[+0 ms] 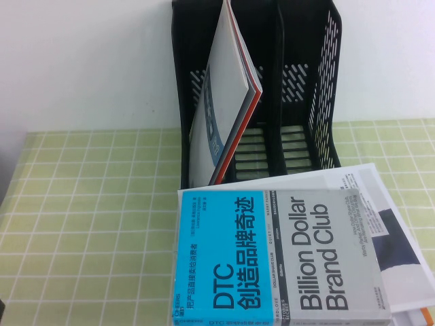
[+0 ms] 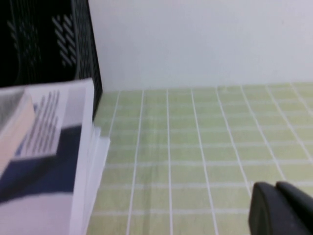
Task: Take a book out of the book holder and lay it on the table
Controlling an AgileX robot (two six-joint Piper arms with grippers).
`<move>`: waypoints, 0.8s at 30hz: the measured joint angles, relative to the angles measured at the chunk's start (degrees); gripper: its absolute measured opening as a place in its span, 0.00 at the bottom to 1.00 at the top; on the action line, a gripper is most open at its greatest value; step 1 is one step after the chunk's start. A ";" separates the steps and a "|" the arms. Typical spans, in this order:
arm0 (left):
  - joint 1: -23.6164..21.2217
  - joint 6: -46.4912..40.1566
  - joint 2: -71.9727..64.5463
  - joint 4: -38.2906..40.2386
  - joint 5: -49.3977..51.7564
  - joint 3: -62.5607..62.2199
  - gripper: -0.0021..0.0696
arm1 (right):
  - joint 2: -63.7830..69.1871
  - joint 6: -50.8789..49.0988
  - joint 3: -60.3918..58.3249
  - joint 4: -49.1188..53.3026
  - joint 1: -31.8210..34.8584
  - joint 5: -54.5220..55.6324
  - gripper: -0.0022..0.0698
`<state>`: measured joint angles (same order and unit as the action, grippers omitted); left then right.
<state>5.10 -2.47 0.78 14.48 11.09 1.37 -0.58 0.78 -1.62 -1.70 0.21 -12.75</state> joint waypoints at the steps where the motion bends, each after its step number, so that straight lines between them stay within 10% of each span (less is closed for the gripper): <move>1: 0.00 0.00 0.00 1.40 -3.01 0.02 0.03 | 0.00 0.00 0.00 0.00 0.00 2.24 0.03; 18: 0.00 16.71 0.00 12.99 -37.05 0.37 0.03 | 0.00 -4.72 0.00 -1.07 0.00 52.75 0.03; 24: 0.00 21.94 0.00 13.91 -65.26 0.08 0.03 | 0.00 -6.61 5.31 -6.35 0.00 58.53 0.03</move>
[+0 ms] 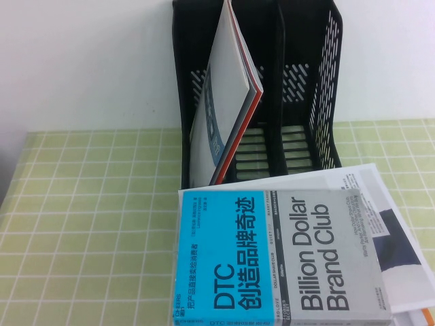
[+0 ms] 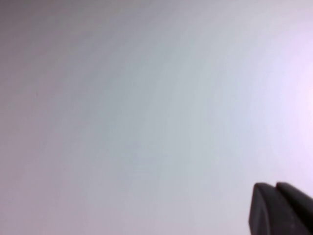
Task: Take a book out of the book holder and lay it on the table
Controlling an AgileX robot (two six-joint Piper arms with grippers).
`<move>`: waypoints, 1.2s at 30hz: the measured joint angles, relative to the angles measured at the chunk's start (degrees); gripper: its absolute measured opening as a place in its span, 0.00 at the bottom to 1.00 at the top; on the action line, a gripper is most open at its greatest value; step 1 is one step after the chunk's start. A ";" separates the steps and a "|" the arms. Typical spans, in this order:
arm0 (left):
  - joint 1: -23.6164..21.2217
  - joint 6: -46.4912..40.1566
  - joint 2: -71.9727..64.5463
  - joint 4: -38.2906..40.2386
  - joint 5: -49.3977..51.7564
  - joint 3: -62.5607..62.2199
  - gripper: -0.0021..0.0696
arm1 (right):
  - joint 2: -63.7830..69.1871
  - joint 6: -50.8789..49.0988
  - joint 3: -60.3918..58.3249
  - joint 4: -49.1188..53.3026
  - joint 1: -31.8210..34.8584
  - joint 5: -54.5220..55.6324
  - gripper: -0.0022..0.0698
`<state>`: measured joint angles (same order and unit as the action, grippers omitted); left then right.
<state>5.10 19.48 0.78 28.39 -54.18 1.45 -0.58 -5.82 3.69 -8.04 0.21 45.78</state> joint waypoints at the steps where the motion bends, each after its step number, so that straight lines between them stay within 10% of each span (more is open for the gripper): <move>1: 0.00 0.13 0.00 0.39 -2.95 -0.94 0.03 | 0.00 -0.14 2.19 -0.72 0.00 -0.89 0.03; 5: 0.00 -0.72 0.17 -0.19 2.72 -10.21 0.03 | 0.00 -0.88 12.65 -1.91 0.00 -9.95 0.03; 13: 0.00 -14.95 -2.39 -9.39 46.41 -28.92 0.03 | 13.29 -2.05 30.67 -2.01 0.00 -32.49 0.03; 24: 0.00 -15.04 -4.38 -7.55 58.15 -29.95 0.03 | 32.08 -0.81 34.01 1.07 -0.35 -48.46 0.03; 36: 0.00 -14.81 -6.12 2.34 68.44 -29.95 0.03 | 40.73 6.50 29.14 2.43 -14.92 -52.58 0.03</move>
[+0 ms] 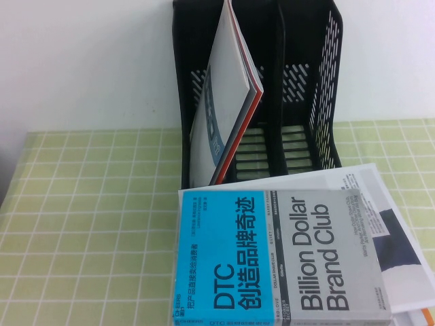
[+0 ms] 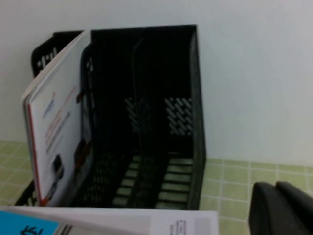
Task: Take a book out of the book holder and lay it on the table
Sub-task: Hold the bookshelf
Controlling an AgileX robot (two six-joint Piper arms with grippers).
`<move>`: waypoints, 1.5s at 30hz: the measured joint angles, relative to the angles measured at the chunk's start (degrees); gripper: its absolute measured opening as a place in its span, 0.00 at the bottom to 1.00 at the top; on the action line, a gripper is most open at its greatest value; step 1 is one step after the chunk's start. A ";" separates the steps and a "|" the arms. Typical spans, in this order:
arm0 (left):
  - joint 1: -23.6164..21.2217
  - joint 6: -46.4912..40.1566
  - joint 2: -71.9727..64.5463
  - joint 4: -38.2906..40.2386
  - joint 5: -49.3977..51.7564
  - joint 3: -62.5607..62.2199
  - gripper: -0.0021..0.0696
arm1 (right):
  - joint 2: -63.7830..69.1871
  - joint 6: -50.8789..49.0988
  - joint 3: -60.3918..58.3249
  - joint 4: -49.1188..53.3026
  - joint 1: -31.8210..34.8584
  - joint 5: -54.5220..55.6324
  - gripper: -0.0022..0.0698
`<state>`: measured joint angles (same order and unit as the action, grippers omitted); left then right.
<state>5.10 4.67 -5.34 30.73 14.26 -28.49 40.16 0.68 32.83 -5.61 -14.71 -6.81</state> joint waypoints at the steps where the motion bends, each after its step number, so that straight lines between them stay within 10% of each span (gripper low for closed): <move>1: 0.00 -0.39 -1.38 0.00 1.52 0.00 0.03 | 1.49 0.00 -0.04 0.00 -1.51 0.92 0.03; 21: 0.00 -41.57 -50.44 17.00 19.47 -21.38 0.03 | 33.17 -16.05 0.93 4.44 -21.75 33.19 0.04; 29: 0.00 -70.50 -63.61 44.01 24.78 -26.34 0.03 | 43.24 -28.16 8.64 12.41 -21.75 34.21 0.26; 45: 3.91 -77.59 -72.81 49.77 22.71 -29.78 0.03 | 49.45 -25.01 19.99 10.09 -21.75 30.73 0.45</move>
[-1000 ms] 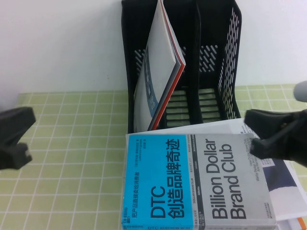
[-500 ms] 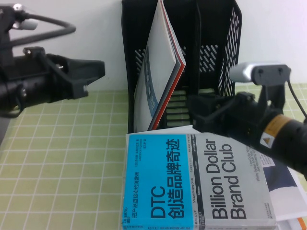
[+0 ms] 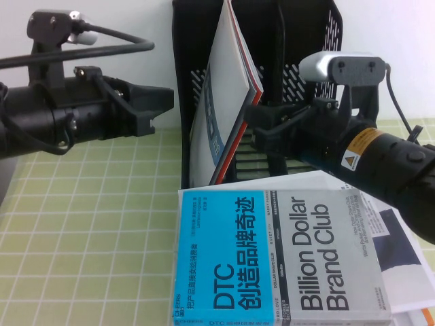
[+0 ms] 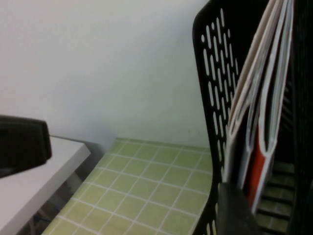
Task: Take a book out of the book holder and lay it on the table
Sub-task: Hold the bookshelf
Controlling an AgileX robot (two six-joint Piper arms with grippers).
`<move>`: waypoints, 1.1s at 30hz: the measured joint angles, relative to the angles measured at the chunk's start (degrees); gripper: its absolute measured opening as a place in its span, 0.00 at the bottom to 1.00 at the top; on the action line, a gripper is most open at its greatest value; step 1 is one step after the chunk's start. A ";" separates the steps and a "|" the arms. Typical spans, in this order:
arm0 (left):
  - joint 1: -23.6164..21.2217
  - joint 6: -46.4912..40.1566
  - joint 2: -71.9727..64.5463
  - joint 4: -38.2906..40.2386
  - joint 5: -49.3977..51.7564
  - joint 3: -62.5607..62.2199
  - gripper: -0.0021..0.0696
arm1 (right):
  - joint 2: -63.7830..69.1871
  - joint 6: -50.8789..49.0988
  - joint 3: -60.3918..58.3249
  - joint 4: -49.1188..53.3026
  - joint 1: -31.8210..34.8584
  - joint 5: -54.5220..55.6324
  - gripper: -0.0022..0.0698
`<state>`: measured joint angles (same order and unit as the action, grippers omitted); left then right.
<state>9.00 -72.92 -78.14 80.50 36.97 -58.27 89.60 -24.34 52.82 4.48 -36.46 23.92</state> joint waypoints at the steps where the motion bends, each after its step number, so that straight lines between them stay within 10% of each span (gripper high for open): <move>1: 0.09 0.00 0.00 -0.22 -0.24 -0.03 0.03 | 0.00 0.11 0.12 -0.10 0.00 -0.49 0.45; 25: 0.09 2.71 -2.17 -1.81 -0.73 -1.76 0.03 | 0.00 12.71 0.33 -10.15 2.64 -0.60 0.43; 33: 0.58 2.61 -2.17 -2.52 0.47 -1.76 0.03 | 0.00 -3.06 0.33 8.10 2.64 -3.12 0.43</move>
<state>9.58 -70.31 -80.32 77.99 37.44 -60.03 89.60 -27.40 53.16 12.58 -33.82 20.80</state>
